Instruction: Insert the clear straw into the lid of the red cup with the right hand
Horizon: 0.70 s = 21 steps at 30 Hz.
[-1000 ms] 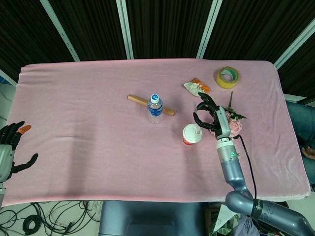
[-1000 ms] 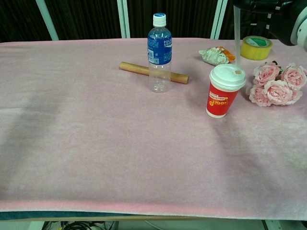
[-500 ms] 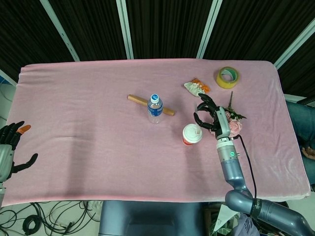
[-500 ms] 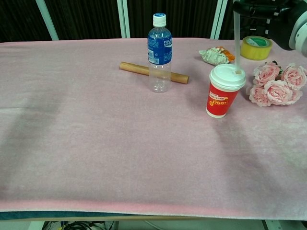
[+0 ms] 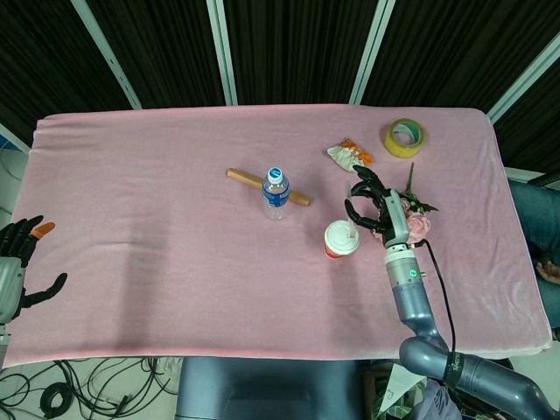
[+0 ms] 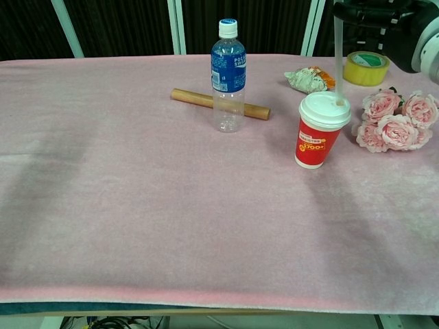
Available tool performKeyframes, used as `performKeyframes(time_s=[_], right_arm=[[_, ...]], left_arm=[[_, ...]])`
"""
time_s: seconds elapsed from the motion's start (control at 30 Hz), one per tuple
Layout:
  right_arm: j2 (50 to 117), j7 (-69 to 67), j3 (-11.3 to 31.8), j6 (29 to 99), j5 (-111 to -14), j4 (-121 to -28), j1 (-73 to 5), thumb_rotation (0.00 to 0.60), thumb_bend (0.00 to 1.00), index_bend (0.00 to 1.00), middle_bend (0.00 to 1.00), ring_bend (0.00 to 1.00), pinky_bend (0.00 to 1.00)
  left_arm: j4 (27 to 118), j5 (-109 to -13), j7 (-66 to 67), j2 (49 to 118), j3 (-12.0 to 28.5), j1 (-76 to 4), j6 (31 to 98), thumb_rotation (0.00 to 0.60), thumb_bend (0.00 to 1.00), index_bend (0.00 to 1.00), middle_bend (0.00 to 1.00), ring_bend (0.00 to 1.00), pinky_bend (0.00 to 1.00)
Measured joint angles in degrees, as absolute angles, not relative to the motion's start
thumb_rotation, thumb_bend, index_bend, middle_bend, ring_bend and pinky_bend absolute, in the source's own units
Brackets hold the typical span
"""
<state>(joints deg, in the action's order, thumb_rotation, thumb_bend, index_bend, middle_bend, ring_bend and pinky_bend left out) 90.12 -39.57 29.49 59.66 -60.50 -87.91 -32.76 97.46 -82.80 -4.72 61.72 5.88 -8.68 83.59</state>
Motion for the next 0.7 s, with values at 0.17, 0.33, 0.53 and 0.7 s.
performKeyframes(time_s=[0.17,0.33,0.53,0.7], right_arm=[[90.2,-39.9,29.3,59.7,-60.9,-87.7,-32.6,0.600,0.35,0.68,0.14,0.11,0.27],[90.3,-40.4,29.2,59.6,-61.0,-87.3,-32.5,0.600,0.35,0.68,0.14,0.11,0.27],[90.6,-41.3,29.0,59.4,-61.2,-86.6,-32.2,0.600,0.35,0.68,0.14,0.11,0.27],[90.8,-42.0,28.8,59.3,-61.5,-86.1,-32.1,0.600,0.35,0.68,0.14,0.11,0.27]], left_arm=[[97.5,-82.8,-4.7,61.7,5.9,-8.7,83.6,0.600,0.26,0.16,0.06,0.00,0.00],[97.4,-82.8,-4.6,61.7,5.9,-8.7,83.6,0.600,0.26,0.16,0.06,0.00,0.00],[97.4,-82.7,-4.6,61.7,5.9,-8.7,83.5,0.600,0.26,0.16,0.06,0.00,0.00],[97.3,-82.7,-4.5,61.8,5.9,-8.7,83.5,0.600,0.26,0.16,0.06,0.00,0.00]])
